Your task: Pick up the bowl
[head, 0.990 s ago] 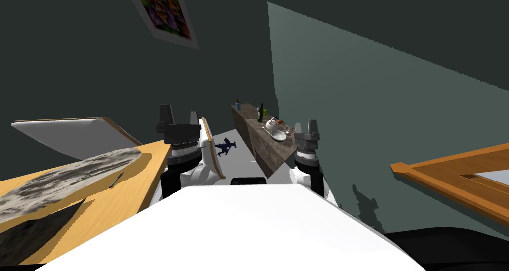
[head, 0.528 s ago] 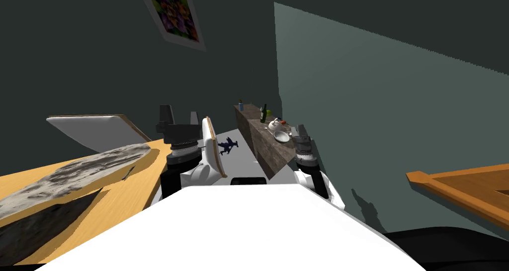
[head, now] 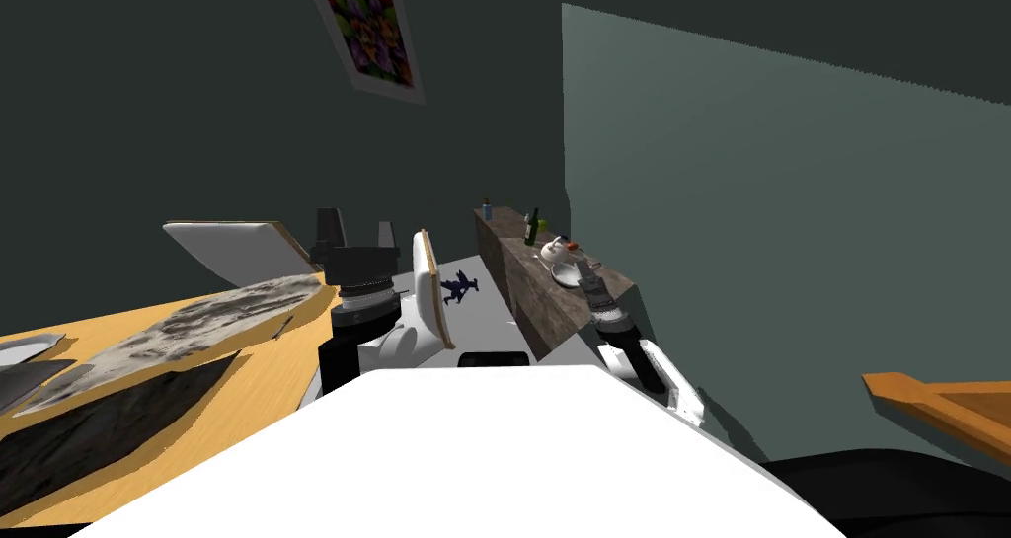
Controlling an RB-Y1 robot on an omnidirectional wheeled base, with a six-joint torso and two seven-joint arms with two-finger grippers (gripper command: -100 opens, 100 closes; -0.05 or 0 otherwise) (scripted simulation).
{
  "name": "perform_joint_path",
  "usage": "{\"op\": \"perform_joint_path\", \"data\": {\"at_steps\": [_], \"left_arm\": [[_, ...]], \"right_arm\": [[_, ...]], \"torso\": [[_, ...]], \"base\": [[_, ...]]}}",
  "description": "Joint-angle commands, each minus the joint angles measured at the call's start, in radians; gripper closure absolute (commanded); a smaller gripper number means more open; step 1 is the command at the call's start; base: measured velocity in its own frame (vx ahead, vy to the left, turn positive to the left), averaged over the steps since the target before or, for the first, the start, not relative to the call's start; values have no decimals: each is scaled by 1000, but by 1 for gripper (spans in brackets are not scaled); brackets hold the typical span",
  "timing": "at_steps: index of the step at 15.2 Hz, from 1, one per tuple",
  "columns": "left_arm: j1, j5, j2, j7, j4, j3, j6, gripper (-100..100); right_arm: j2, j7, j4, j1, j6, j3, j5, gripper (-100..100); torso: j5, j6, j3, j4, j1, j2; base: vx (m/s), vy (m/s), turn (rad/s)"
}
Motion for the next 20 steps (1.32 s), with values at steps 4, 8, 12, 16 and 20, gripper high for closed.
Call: {"op": "perform_joint_path", "data": {"at_steps": [4, 8, 12, 16, 20], "left_arm": [[0, 0, 0, 0, 0, 0, 0, 0], [0, 0, 0, 0, 0, 0, 0, 0], [0, 0, 0, 0, 0, 0, 0, 0], [0, 0, 0, 0, 0, 0, 0, 0], [0, 0, 0, 0, 0, 0, 0, 0]], "right_arm": [[-118, -4, 105, 11, -4, -28, 84, -100], [-196, -5, 145, 18, -6, -38, 117, -100], [-292, -9, 226, 33, -13, -57, 186, -100], [-370, -12, 310, 51, -21, -74, 257, -100], [-437, -14, 353, 61, -25, -81, 294, -100]], "torso": [[0, 0, 0, 0, 0, 0], [0, 0, 0, 0, 0, 0], [0, 0, 0, 0, 0, 0], [0, 0, 0, 0, 0, 0], [0, 0, 0, 0, 1, 0]], "base": [[6, 6, 166], [5, 4, 116], [5, 8, 184], [2, 9, 158], [1, 9, 123]]}}
